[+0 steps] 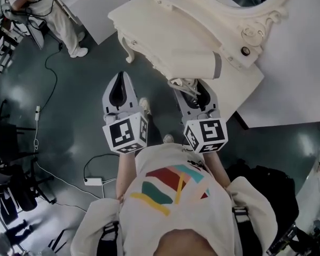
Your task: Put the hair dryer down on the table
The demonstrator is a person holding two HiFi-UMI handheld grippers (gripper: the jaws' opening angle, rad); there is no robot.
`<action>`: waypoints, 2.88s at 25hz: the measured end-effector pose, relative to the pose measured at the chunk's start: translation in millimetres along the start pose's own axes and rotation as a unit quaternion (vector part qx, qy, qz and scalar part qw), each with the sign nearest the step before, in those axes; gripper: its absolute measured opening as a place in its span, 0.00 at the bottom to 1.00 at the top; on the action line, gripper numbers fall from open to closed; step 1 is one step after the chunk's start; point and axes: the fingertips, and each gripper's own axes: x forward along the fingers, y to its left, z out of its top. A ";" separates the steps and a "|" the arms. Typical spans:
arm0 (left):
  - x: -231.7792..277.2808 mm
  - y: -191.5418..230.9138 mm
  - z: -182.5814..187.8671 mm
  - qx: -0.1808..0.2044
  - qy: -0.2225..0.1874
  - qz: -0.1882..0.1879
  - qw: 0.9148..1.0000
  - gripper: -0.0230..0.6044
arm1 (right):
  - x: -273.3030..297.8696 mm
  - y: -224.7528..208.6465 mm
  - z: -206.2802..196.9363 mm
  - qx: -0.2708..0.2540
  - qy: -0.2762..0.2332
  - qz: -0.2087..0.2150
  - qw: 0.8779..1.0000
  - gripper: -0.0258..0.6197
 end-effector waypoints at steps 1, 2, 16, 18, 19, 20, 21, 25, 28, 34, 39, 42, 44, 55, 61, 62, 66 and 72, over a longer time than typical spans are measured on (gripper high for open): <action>0.8 -2.3 0.6 0.005 -0.002 -0.003 1.000 0.05 | 1.0 -0.3 -0.7 0.001 0.001 0.000 1.000 0.37; 1.5 -3.3 -0.3 0.009 -0.001 -0.004 1.000 0.05 | 1.9 0.3 -2.3 0.001 0.003 0.001 1.000 0.37; 24.1 0.6 -11.6 0.012 0.013 -0.012 1.000 0.05 | 22.1 1.7 -5.7 -0.004 0.009 0.004 1.000 0.37; 29.4 1.9 -14.1 0.012 0.017 -0.013 1.000 0.05 | 27.2 1.1 -6.9 -0.004 0.012 0.003 1.000 0.37; 32.9 2.5 -15.3 0.012 0.018 -0.014 1.000 0.05 | 30.1 0.1 -7.1 -0.005 0.013 0.002 1.000 0.37; 37.0 3.1 -16.6 0.012 0.019 -0.014 1.000 0.05 | 33.0 -1.3 -7.1 -0.007 0.013 0.001 1.000 0.37; 41.5 3.5 -17.8 0.012 0.020 -0.015 1.000 0.05 | 36.1 -2.9 -7.1 -0.008 0.013 0.000 1.000 0.37; 62.3 3.9 -18.6 0.014 0.022 -0.023 0.999 0.05 | 51.4 -11.2 -5.0 -0.010 0.014 -0.006 1.000 0.37; 80.3 3.1 -20.0 0.016 0.023 -0.030 0.999 0.05 | 64.9 -18.3 -2.6 -0.009 0.012 -0.012 1.000 0.37; 118.0 -1.2 -30.0 0.030 0.034 -0.046 0.998 0.05 | 97.4 -35.6 2.4 -0.010 0.010 -0.026 1.000 0.37; 155.9 4.8 -26.9 0.023 0.029 -0.056 0.998 0.05 | 132.3 -46.6 5.2 -0.011 0.015 -0.034 0.999 0.37; 180.7 9.9 -30.5 0.016 0.032 -0.059 0.998 0.05 | 154.7 -54.2 6.2 -0.013 0.019 -0.037 0.999 0.37; 196.8 15.2 -33.3 0.013 0.039 -0.061 0.997 0.05 | 170.5 -57.6 7.6 -0.013 0.023 -0.040 0.999 0.37; 296.5 52.3 -25.6 0.014 0.041 -0.097 0.994 0.05 | 264.5 -77.4 33.4 -0.001 0.012 -0.087 0.996 0.37; 344.2 79.8 -26.1 0.015 0.038 -0.113 0.993 0.05 | 317.8 -80.1 37.4 0.000 0.010 -0.103 0.995 0.37; 351.5 85.4 -26.5 0.015 0.038 -0.115 0.993 0.05 | 326.9 -79.0 37.9 0.000 0.009 -0.105 0.994 0.37; 376.3 103.6 -30.0 0.009 0.042 -0.118 0.992 0.05 | 357.5 -72.9 40.5 0.003 0.007 -0.106 0.994 0.37; 392.5 113.3 -32.7 -0.001 0.042 -0.115 0.992 0.05 | 381.1 -67.4 41.0 0.003 0.014 -0.098 0.995 0.37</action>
